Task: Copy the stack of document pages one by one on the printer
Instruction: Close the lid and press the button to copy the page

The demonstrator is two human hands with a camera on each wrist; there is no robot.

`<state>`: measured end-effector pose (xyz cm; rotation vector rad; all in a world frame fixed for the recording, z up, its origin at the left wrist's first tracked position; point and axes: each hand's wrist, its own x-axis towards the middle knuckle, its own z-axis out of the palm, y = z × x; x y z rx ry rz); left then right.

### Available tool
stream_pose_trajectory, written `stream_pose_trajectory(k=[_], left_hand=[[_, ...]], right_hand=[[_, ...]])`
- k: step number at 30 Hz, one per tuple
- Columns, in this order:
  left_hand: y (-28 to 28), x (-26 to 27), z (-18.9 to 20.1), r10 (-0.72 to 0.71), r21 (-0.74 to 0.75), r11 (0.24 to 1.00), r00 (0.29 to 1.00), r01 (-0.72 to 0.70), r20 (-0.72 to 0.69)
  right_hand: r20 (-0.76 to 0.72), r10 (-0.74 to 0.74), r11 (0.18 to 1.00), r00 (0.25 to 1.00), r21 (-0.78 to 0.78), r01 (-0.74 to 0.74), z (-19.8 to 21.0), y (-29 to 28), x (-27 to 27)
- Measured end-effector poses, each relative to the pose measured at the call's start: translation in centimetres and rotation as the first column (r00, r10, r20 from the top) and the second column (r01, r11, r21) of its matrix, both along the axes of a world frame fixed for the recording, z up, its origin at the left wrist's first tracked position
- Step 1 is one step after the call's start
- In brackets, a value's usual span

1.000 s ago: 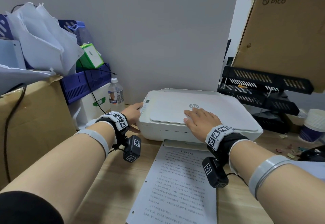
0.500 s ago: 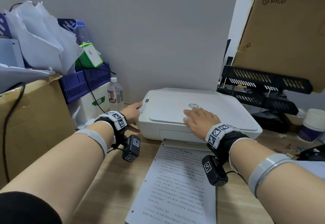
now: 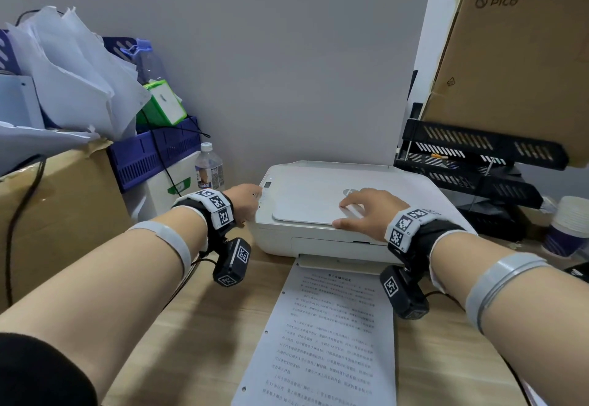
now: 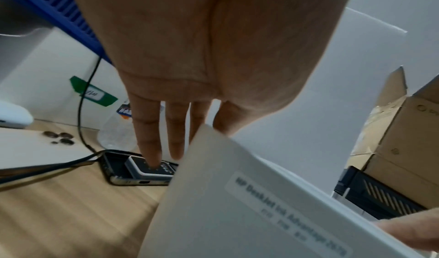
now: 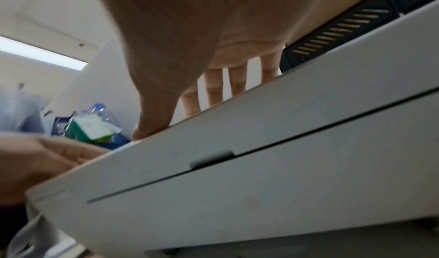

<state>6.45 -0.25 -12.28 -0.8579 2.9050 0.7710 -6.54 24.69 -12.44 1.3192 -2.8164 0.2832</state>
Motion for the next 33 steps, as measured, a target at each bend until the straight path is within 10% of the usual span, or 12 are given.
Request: stream_pose_trajectory(k=[8, 12, 17, 22, 33], left_hand=[[-0.9, -2.5, 0.9, -0.106, -0.295, 0.952, 0.992, 0.081, -0.069], [-0.1, -4.0, 2.0, -0.224, -0.161, 0.97, 0.924, 0.181, -0.31], [-0.5, -7.4, 4.0, 0.007, 0.094, 0.994, 0.808, 0.06, -0.589], [-1.7, -11.5, 6.4, 0.094, 0.201, 0.978, 0.721, 0.063, -0.686], [-3.4, -18.4, 8.3, 0.192, 0.39, 0.919, 0.793, 0.063, -0.578]], right_hand=[[-0.221, 0.08, 0.973, 0.972, -0.196, -0.124, 1.0, 0.3, -0.2], [-0.338, 0.024, 0.938, 0.941, -0.319, -0.138, 3.7, 0.0, -1.0], [-0.541, -0.172, 0.848, 0.823, -0.507, -0.156, 7.5, -2.1, -2.2], [-0.408, -0.292, 0.788, 0.865, -0.615, -0.024, 7.1, -2.2, -3.1], [0.01, -0.246, 0.966, 0.969, -0.081, 0.246, 0.4, -0.8, -7.3]])
